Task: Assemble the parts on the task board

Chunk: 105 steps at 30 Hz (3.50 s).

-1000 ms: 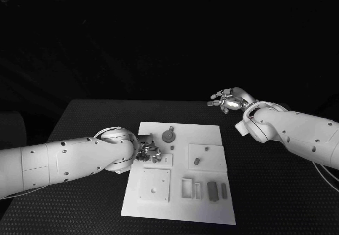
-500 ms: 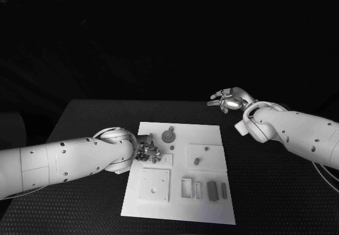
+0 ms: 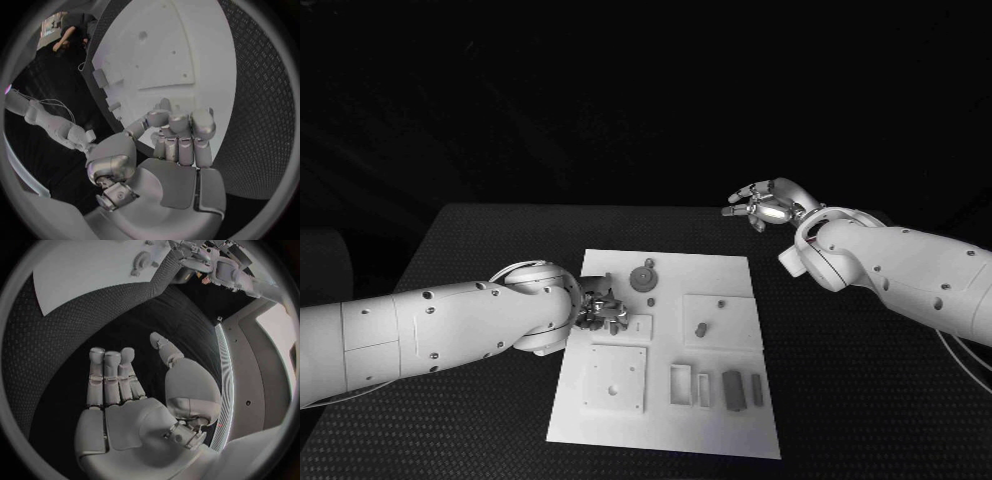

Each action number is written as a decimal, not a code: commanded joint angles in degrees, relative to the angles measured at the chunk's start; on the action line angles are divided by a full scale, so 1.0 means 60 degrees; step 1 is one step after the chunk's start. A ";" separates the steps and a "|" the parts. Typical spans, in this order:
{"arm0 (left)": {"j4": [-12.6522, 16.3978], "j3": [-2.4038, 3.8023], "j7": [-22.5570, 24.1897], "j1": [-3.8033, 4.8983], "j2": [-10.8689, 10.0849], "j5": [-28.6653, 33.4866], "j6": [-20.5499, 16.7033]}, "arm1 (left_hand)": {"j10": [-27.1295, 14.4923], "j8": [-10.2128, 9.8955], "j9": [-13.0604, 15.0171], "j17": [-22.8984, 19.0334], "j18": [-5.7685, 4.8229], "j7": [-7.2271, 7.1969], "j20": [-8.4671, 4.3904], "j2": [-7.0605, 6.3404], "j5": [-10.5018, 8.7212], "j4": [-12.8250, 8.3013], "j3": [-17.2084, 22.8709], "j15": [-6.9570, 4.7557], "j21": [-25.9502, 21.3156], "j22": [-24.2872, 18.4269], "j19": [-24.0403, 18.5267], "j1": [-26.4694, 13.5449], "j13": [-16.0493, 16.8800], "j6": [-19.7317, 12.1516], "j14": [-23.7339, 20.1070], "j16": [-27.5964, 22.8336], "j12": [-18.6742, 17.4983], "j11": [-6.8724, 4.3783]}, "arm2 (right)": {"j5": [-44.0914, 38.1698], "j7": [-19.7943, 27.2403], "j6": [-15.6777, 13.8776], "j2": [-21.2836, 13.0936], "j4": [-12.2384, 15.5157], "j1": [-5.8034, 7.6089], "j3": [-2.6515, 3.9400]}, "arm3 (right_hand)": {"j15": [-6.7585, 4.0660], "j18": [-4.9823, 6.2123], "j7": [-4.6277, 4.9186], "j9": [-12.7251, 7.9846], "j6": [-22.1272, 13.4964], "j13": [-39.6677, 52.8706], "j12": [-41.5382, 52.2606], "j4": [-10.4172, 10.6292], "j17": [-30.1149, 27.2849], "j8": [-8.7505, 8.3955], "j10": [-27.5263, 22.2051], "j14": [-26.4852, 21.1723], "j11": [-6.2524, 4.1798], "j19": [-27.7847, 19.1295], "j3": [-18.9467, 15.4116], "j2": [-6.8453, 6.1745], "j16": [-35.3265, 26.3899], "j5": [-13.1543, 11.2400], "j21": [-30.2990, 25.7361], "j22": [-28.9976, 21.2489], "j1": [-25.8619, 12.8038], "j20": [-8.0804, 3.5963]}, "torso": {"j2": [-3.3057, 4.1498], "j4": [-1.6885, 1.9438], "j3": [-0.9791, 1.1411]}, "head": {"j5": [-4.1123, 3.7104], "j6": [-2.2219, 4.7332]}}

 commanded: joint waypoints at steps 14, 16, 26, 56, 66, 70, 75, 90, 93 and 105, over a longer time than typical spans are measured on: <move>0.0077 -0.0045 0.0026 -0.0069 0.0073 0.0053 0.0417 | -0.0084 0.0084 -0.0071 0.0010 0.1208 -0.0434 0.0028 -0.0453 -0.0846 0.0029 -0.0239 0.0042 0.0047 -0.0019 -0.0091 -0.0001 -0.0101 0.1394 0.0051 0.0037 0.0101 -0.0075 | 0.0021 0.0049 0.0130 -0.0005 0.0002 0.0000 0.0004 | -0.0021 0.0285 0.0302 -0.0018 0.0349 -0.0021 0.0067 -0.0013 -0.0019 0.0057 -0.1455 -0.0067 0.0211 -0.0022 -0.0030 0.0024 0.0041 0.0069 -0.0033 0.0129 -0.0075 0.0029 | 0.0006 0.0000 0.0000 | -0.0034 -0.0004; 0.0073 -0.0045 0.0027 -0.0069 0.0072 0.0057 0.0417 | -0.0084 0.0089 -0.0080 0.0009 0.1211 -0.0434 0.0029 -0.0527 -0.0863 0.0060 -0.0262 0.0043 0.0046 -0.0024 -0.0094 -0.0002 -0.0112 0.1394 0.0052 0.0035 0.0105 -0.0076 | 0.0022 0.0048 0.0128 -0.0007 0.0006 0.0000 0.0004 | -0.0021 0.0285 0.0303 -0.0020 0.0348 -0.0024 0.0067 -0.0012 -0.0020 0.0057 -0.1456 -0.0068 0.0212 -0.0023 -0.0032 0.0022 0.0042 0.0074 -0.0033 0.0129 -0.0080 0.0029 | 0.0006 0.0002 -0.0002 | -0.0037 0.0000; 0.0052 -0.0045 0.0016 -0.0069 0.0072 0.0065 0.0390 | -0.0089 0.0115 -0.0119 0.0009 0.1231 -0.0436 0.0030 -0.0918 -0.1010 0.0217 -0.0466 0.0042 0.0047 -0.0048 -0.0101 -0.0090 -0.0164 0.1387 0.0056 0.0025 0.0122 -0.0078 | 0.0023 0.0040 0.0129 -0.0019 0.0012 0.0000 0.0004 | -0.0020 0.0285 0.0304 -0.0024 0.0345 -0.0029 0.0069 -0.0010 -0.0024 0.0058 -0.1459 -0.0071 0.0213 -0.0023 -0.0033 0.0021 0.0043 0.0083 -0.0034 0.0130 -0.0089 0.0031 | 0.0005 0.0006 -0.0004 | -0.0037 0.0006; -0.0083 -0.0044 0.0177 -0.0071 0.0088 0.0119 0.0112 | -0.0143 0.0208 -0.0202 0.0018 0.1250 -0.0411 0.0073 0.0324 0.0317 -0.0127 -0.0940 0.0033 0.0096 -0.0092 -0.0216 0.0178 -0.0331 0.1274 0.0019 -0.0012 0.0178 -0.0052 | 0.0037 0.0044 0.0129 -0.0021 0.0036 0.0000 0.0004 | -0.0018 0.0285 0.0307 -0.0039 0.0339 -0.0049 0.0080 0.0001 -0.0037 0.0062 -0.1461 -0.0075 0.0215 -0.0021 -0.0036 0.0036 0.0050 0.0108 -0.0036 0.0130 -0.0129 0.0035 | 0.0005 0.0008 -0.0007 | -0.0072 0.0040; -0.0237 -0.0044 0.0153 -0.0091 0.0150 0.0109 0.0178 | -0.0147 0.0218 -0.0203 0.0019 0.1258 -0.0412 0.0068 0.0378 0.0401 -0.0148 -0.0882 0.0035 0.0099 -0.0095 -0.0225 0.0252 -0.0350 0.1268 0.0019 -0.0016 0.0175 -0.0055 | 0.0038 0.0042 0.0127 -0.0024 0.0041 0.0000 0.0003 | -0.0017 0.0285 0.0307 -0.0044 0.0338 -0.0055 0.0085 0.0004 -0.0041 0.0065 -0.1460 -0.0075 0.0215 -0.0020 -0.0039 0.0039 0.0054 0.0115 -0.0037 0.0130 -0.0148 0.0036 | 0.0007 0.0001 -0.0002 | -0.0063 0.0018; -0.0254 -0.0043 0.0163 -0.0124 0.0169 0.0110 0.0182 | -0.0147 0.0219 -0.0203 0.0019 0.1257 -0.0412 0.0069 0.0381 0.0405 -0.0148 -0.0884 0.0036 0.0101 -0.0095 -0.0225 0.0251 -0.0352 0.1268 0.0019 -0.0016 0.0175 -0.0055 | 0.0039 0.0046 0.0122 -0.0021 0.0037 -0.0001 0.0003 | -0.0017 0.0285 0.0307 -0.0046 0.0338 -0.0058 0.0087 0.0001 -0.0042 0.0066 -0.1461 -0.0075 0.0215 -0.0020 -0.0039 0.0038 0.0055 0.0119 -0.0037 0.0131 -0.0151 0.0036 | 0.0006 0.0001 -0.0007 | -0.0068 0.0015; -0.0234 -0.0043 0.0186 -0.0132 0.0158 0.0104 0.0174 | -0.0147 0.0220 -0.0203 0.0019 0.1257 -0.0411 0.0070 0.0383 0.0405 -0.0149 -0.0885 0.0037 0.0102 -0.0095 -0.0226 0.0252 -0.0354 0.1267 0.0019 -0.0016 0.0176 -0.0054 | 0.0046 0.0045 0.0130 -0.0022 0.0033 -0.0001 0.0003 | -0.0017 0.0285 0.0307 -0.0049 0.0336 -0.0062 0.0089 -0.0001 -0.0045 0.0067 -0.1462 -0.0076 0.0215 -0.0019 -0.0039 0.0037 0.0057 0.0122 -0.0037 0.0131 -0.0157 0.0036 | 0.0007 -0.0001 -0.0004 | -0.0076 0.0004; -0.0245 -0.0043 0.0123 -0.0138 0.0215 0.0109 0.0321 | -0.0147 0.0224 -0.0204 0.0020 0.1259 -0.0411 0.0070 0.0362 0.0406 -0.0194 -0.0866 0.0037 0.0110 -0.0095 -0.0227 0.0302 -0.0364 0.1259 0.0019 -0.0019 0.0179 -0.0054 | 0.0052 0.0041 0.0143 -0.0021 0.0048 -0.0001 0.0003 | -0.0016 0.0285 0.0308 -0.0053 0.0336 -0.0066 0.0092 0.0004 -0.0048 0.0068 -0.1462 -0.0077 0.0216 -0.0019 -0.0044 0.0038 0.0059 0.0128 -0.0037 0.0131 -0.0174 0.0037 | 0.0004 0.0002 -0.0003 | -0.0089 -0.0002; -0.0258 -0.0043 0.0107 -0.0139 0.0219 0.0109 0.0347 | -0.0147 0.0217 -0.0184 0.0026 0.1281 -0.0402 0.0057 -0.0259 -0.1821 0.0019 -0.1127 0.0012 0.0082 -0.0134 -0.0228 0.0097 -0.0374 0.1169 0.0001 -0.0021 0.0183 -0.0043 | 0.0053 0.0040 0.0141 -0.0026 0.0055 -0.0001 0.0003 | -0.0016 0.0285 0.0308 -0.0053 0.0335 -0.0067 0.0093 0.0004 -0.0048 0.0068 -0.1462 -0.0077 0.0216 -0.0018 -0.0044 0.0039 0.0059 0.0129 -0.0037 0.0131 -0.0175 0.0037 | 0.0006 -0.0003 -0.0004 | -0.0087 0.0007; -0.0273 -0.0042 0.0059 -0.0139 0.0189 0.0096 0.0213 | -0.0168 0.0213 -0.0173 0.0038 0.1346 -0.0382 0.0013 -0.1958 -0.1940 0.0266 -0.1927 -0.0047 0.0054 -0.0164 -0.0298 -0.0529 -0.0402 0.1081 -0.0034 -0.0030 0.0189 -0.0025 | 0.0053 0.0034 0.0135 -0.0025 0.0046 -0.0002 0.0003 | -0.0015 0.0285 0.0310 -0.0062 0.0323 -0.0076 0.0094 -0.0002 -0.0054 0.0065 -0.1468 -0.0081 0.0218 -0.0020 -0.0046 0.0031 0.0061 0.0139 -0.0039 0.0131 -0.0187 0.0037 | 0.0003 0.0003 -0.0002 | -0.0114 0.0016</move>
